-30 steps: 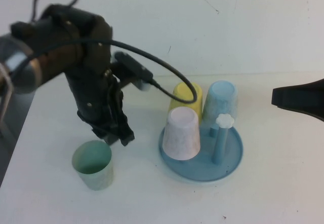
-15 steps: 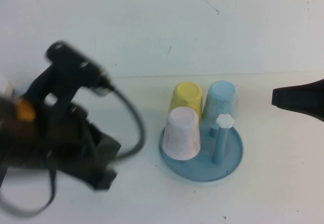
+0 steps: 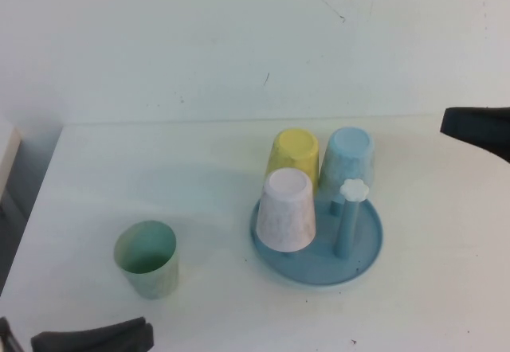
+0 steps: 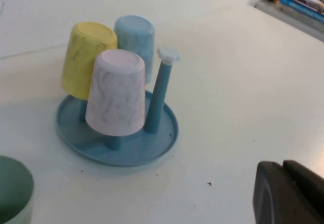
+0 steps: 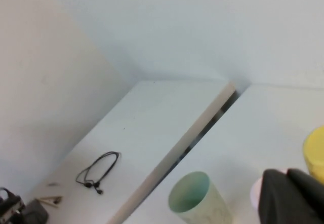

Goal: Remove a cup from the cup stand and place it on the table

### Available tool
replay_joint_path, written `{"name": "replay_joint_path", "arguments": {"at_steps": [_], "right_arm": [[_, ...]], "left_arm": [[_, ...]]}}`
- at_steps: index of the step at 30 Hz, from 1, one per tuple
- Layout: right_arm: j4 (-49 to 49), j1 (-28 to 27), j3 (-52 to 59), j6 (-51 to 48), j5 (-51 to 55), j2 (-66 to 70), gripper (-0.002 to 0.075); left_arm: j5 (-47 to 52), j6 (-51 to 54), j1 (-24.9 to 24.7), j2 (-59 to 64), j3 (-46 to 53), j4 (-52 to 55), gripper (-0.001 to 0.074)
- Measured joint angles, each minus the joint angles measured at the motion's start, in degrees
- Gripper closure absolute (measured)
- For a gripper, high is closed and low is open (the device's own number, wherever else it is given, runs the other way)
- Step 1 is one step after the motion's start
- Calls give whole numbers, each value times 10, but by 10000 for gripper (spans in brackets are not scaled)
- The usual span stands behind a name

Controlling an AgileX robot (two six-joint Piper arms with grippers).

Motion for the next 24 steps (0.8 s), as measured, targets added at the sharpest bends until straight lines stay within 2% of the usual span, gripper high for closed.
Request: {"name": "replay_joint_path", "arguments": {"at_steps": [5, 11, 18, 24], "right_arm": [[1, 0, 47, -85, -6, -59, 725], [1, 0, 112, -195, -67, -191, 727], [1, 0, 148, -210, -141, -359, 727], [3, 0, 159, -210, -179, -424, 727]], "left_arm": [[-53, 33, 0, -44, 52, -71, 736], [-66, 35, 0, -48, 72, -91, 736], [-56, 35, 0, -48, 90, -102, 736], [-20, 37, 0, -48, 101, -103, 736]]}}
